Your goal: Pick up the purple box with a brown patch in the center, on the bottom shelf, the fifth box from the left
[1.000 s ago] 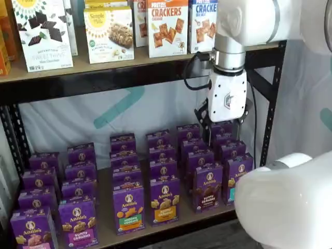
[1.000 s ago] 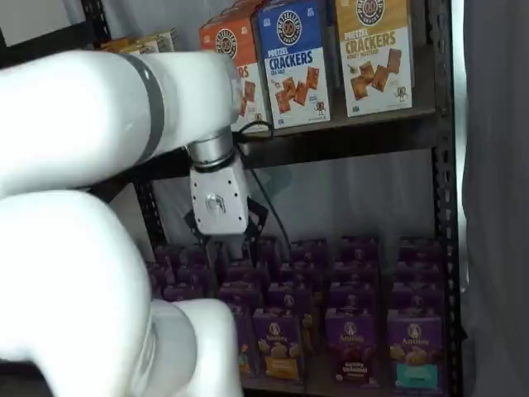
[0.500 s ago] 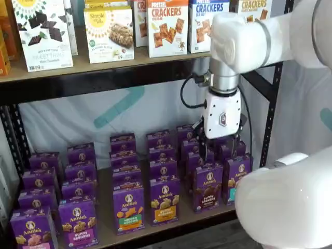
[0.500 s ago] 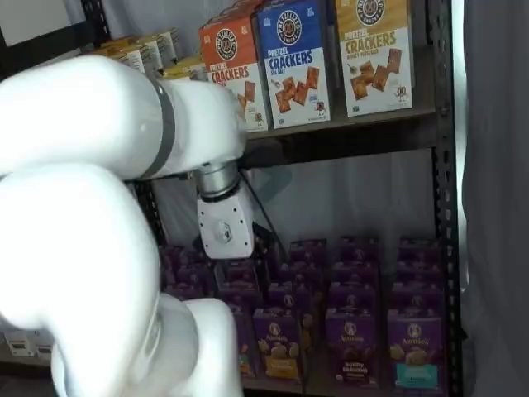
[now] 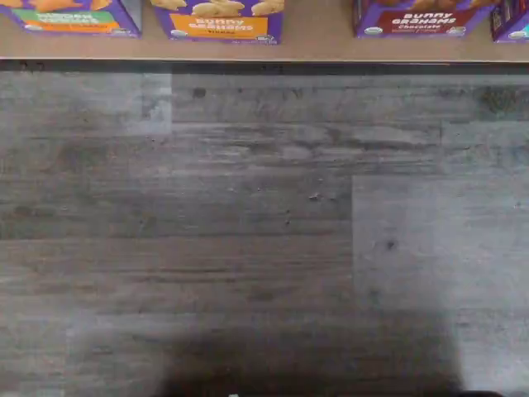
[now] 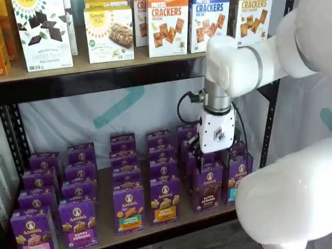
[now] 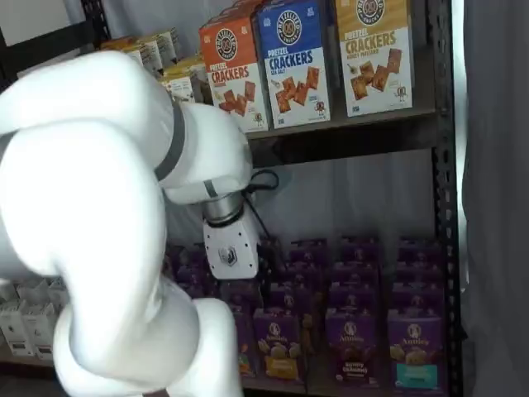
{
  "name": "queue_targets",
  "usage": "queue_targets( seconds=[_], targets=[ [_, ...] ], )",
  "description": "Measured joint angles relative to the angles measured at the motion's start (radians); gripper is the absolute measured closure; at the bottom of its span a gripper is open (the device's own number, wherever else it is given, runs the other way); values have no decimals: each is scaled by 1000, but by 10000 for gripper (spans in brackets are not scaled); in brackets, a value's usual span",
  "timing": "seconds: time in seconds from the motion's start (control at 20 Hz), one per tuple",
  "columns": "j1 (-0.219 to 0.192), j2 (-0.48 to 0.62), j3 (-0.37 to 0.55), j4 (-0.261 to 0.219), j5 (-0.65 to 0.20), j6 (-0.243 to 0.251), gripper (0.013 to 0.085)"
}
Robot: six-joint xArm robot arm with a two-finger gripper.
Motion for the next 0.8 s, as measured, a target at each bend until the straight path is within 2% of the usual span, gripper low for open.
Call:
queue_targets(
  seconds=[0.2, 0.4, 0.6, 0.8],
  targets=[
    [1, 78, 13, -30, -85, 23, 130],
    [-13, 189, 22, -49, -211, 29, 130],
    [-36, 322, 13, -33, -346, 0, 130],
    [-72, 437, -18, -49, -434, -19, 130]
  ],
)
